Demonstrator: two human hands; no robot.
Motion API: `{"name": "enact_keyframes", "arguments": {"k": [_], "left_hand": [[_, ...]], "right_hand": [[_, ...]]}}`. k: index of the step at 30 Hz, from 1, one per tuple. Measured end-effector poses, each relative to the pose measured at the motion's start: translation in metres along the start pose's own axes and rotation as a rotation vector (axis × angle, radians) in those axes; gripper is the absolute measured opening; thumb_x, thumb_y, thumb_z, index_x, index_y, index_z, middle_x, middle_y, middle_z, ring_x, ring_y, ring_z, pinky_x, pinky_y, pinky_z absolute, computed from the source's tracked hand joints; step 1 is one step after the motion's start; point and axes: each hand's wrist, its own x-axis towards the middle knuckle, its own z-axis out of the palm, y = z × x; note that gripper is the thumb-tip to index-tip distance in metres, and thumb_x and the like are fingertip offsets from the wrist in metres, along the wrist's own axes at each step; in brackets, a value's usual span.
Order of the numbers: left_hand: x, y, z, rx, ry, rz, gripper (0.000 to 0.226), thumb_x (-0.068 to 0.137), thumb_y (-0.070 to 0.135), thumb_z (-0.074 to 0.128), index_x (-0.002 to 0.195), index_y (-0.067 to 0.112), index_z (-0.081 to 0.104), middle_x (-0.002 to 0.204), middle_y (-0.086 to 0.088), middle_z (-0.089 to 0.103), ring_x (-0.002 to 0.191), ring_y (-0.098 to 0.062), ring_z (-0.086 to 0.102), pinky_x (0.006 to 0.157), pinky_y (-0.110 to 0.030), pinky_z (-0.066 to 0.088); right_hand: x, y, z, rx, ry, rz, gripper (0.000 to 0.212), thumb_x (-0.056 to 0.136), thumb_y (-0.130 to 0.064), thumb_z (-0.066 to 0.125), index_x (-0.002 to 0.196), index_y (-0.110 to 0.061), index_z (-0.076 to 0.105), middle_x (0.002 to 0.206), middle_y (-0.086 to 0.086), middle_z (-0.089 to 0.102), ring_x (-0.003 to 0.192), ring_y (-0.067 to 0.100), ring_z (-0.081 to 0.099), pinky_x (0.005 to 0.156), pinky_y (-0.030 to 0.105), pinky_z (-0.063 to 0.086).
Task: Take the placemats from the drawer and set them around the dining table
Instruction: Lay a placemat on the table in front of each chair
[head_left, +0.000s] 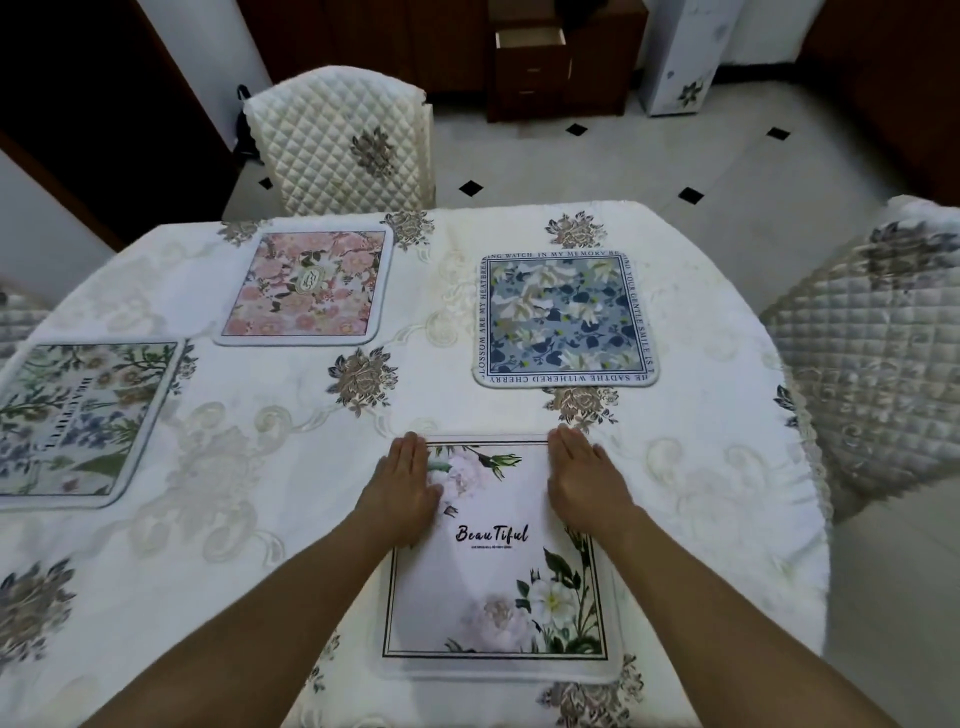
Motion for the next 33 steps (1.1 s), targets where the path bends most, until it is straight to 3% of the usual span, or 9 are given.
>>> {"name": "enact_keyframes", "arguments": {"k": [8, 10, 13, 16, 19, 22, 25, 28, 33], "left_hand": [[-0.075, 0.004, 0.042, -0.07, 0.031, -0.057, 0.066, 0.088, 0.037, 0.032, 0.129, -0.012, 0.05, 0.134, -0.032, 0.05, 0.119, -0.047, 0.054, 0.093, -0.052, 0.048], [-0.109, 0.006, 0.065, -0.062, 0.109, -0.01, 0.065, 0.093, 0.039, 0.028, 0.134, -0.009, 0.044, 0.142, -0.028, 0.043, 0.128, -0.044, 0.046, 0.108, -0.048, 0.035], [-0.152, 0.01, 0.094, -0.091, 0.184, 0.058, 0.081, 0.086, 0.042, 0.037, 0.149, -0.001, 0.01, 0.16, -0.018, 0.002, 0.147, -0.034, 0.004, 0.117, -0.036, -0.002], [-0.168, 0.019, 0.104, -0.21, 0.155, 0.09, 0.109, 0.061, 0.048, 0.045, 0.151, 0.009, -0.002, 0.161, -0.007, -0.011, 0.148, -0.022, -0.01, 0.117, -0.031, -0.008], [-0.169, 0.019, 0.114, -0.182, 0.265, 0.086, 0.098, 0.076, 0.057, 0.039, 0.152, 0.008, 0.001, 0.162, -0.008, -0.006, 0.148, -0.021, -0.009, 0.118, -0.034, -0.006], [-0.169, 0.024, 0.091, -0.136, 0.156, -0.009, 0.081, 0.08, 0.059, 0.038, 0.128, -0.007, 0.041, 0.135, -0.029, 0.048, 0.139, -0.039, 0.033, 0.1, -0.055, 0.038], [-0.164, 0.041, 0.053, 0.0, 0.125, 0.022, 0.077, 0.026, 0.063, 0.074, 0.079, 0.008, 0.067, 0.081, -0.014, 0.071, 0.079, -0.038, 0.072, 0.073, -0.053, 0.052], [-0.168, 0.073, -0.012, 0.048, 0.142, 0.06, 0.041, 0.038, 0.053, 0.073, 0.063, 0.023, 0.061, 0.057, 0.001, 0.06, 0.055, -0.019, 0.065, 0.057, -0.035, 0.045], [-0.174, 0.154, -0.089, -0.132, 0.39, -0.031, 0.014, 0.079, 0.03, 0.059, 0.079, 0.023, 0.047, 0.071, 0.001, 0.054, 0.065, -0.022, 0.052, 0.056, -0.032, 0.034]], "right_hand": [[-0.06, -0.001, 0.026, -0.008, 0.022, 0.077, 0.064, 0.098, -0.023, 0.031, 0.153, -0.004, 0.002, 0.162, 0.013, -0.002, 0.15, 0.027, 0.001, 0.12, 0.042, 0.007], [-0.104, -0.002, 0.05, -0.028, 0.034, 0.078, 0.065, 0.096, -0.023, 0.032, 0.152, -0.003, 0.01, 0.161, 0.012, 0.002, 0.149, 0.03, 0.01, 0.119, 0.042, 0.014], [-0.166, -0.008, 0.084, -0.001, 0.001, 0.089, 0.069, 0.07, -0.028, 0.05, 0.134, -0.003, 0.05, 0.141, 0.009, 0.052, 0.124, 0.027, 0.057, 0.091, 0.039, 0.052], [-0.193, -0.013, 0.102, 0.0, 0.032, 0.121, 0.079, 0.047, -0.037, 0.069, 0.12, -0.013, 0.049, 0.113, 0.004, 0.072, 0.103, 0.021, 0.068, 0.069, 0.038, 0.059], [-0.201, -0.021, 0.084, -0.047, 0.007, 0.11, 0.057, 0.059, -0.038, 0.048, 0.109, -0.015, 0.064, 0.102, -0.003, 0.076, 0.087, 0.012, 0.073, 0.063, 0.035, 0.06], [-0.193, -0.018, 0.072, -0.069, -0.117, 0.107, 0.044, 0.06, -0.044, 0.053, 0.091, -0.024, 0.077, 0.11, -0.013, 0.068, 0.087, 0.0, 0.069, 0.069, 0.022, 0.056], [-0.191, -0.01, 0.037, -0.051, -0.045, 0.083, 0.037, 0.023, -0.063, 0.073, 0.051, -0.04, 0.064, 0.053, -0.024, 0.042, 0.041, -0.01, 0.05, 0.04, 0.008, 0.025], [-0.199, -0.001, -0.017, 0.033, -0.041, 0.06, 0.037, 0.082, -0.041, 0.058, 0.111, -0.019, 0.057, 0.103, 0.0, 0.055, 0.101, 0.014, 0.058, 0.084, 0.026, 0.046], [-0.21, 0.047, -0.086, 0.008, 0.095, -0.017, 0.015, 0.085, -0.033, 0.041, 0.087, -0.019, 0.036, 0.085, 0.001, 0.035, 0.084, 0.026, 0.046, 0.067, 0.035, 0.034]]}}
